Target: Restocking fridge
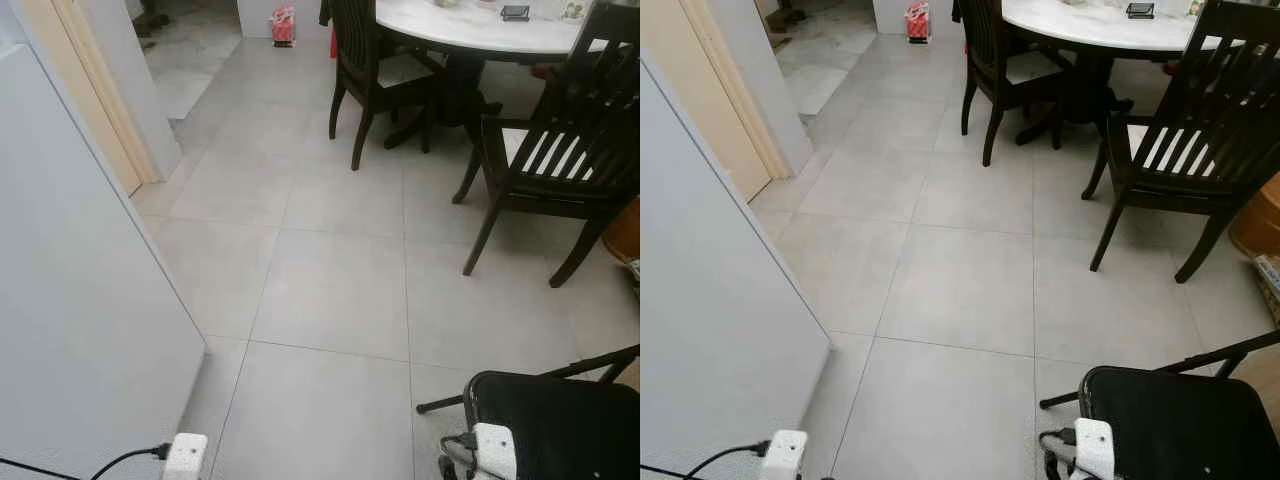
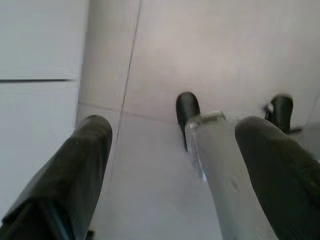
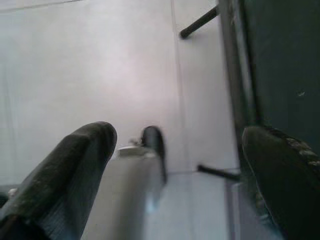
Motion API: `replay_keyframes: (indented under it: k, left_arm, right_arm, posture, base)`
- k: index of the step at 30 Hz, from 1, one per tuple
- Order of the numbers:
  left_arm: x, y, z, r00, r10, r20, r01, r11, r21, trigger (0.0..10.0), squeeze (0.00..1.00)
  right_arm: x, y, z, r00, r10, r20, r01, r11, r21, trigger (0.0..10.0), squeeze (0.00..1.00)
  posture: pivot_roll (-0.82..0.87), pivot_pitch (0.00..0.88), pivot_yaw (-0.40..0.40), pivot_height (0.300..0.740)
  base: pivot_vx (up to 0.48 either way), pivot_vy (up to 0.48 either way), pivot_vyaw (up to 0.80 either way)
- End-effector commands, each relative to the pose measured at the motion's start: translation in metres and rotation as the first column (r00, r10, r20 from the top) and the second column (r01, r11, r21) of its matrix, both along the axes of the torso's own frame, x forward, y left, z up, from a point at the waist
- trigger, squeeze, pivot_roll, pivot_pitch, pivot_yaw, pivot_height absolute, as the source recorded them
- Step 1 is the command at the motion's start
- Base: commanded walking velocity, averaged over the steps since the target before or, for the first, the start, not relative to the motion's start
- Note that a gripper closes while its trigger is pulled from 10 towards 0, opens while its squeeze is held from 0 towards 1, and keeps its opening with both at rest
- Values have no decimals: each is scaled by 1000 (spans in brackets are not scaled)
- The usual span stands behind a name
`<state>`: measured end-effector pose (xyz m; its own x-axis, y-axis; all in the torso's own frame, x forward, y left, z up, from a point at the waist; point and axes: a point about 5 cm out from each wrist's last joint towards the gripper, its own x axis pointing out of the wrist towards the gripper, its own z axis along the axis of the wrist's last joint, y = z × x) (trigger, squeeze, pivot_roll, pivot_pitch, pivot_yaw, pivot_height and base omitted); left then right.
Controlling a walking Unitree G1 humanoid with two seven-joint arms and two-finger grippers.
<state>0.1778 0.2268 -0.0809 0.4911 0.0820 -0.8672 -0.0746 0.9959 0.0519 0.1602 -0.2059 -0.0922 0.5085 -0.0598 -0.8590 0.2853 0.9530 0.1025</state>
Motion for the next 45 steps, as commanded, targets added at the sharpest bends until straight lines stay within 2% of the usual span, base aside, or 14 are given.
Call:
replay_keyframes:
  k: [1,11,18,29,45]
  left_arm:
    - [-5,1,-2,999,37,-28,-38,999,-26,10000,0]
    - [-4,0,-2,999,31,-35,-32,999,-19,10000,0]
    - [-3,0,-2,999,22,-34,-23,1000,-18,10000,0]
    - [-2,0,-1,999,-17,-33,17,1000,-8,10000,0]
    - [-1,1,0,998,-46,-33,47,999,19,10000,0]
  right_arm:
    - [-4,-3,-1,999,-48,-20,48,999,23,10000,0]
    - [-2,-2,-1,999,-36,-19,37,999,40,10000,0]
    - [0,0,0,1000,10,-11,-9,999,47,10000,0]
    - [1,-5,2,1000,29,-3,-29,999,14,10000,0]
    - [0,-10,2,999,46,-13,-45,999,11,10000,0]
  posture:
    - [27,0,-30,740]
    - [32,0,-33,740]
    - [33,0,-31,740]
    - [30,0,-23,740]
    - [32,0,-25,740]
  base:
    - [0,0,0]
    - [0,0,0]
    - [0,0,0]
    - [0,0,0]
    - [0,0,800]
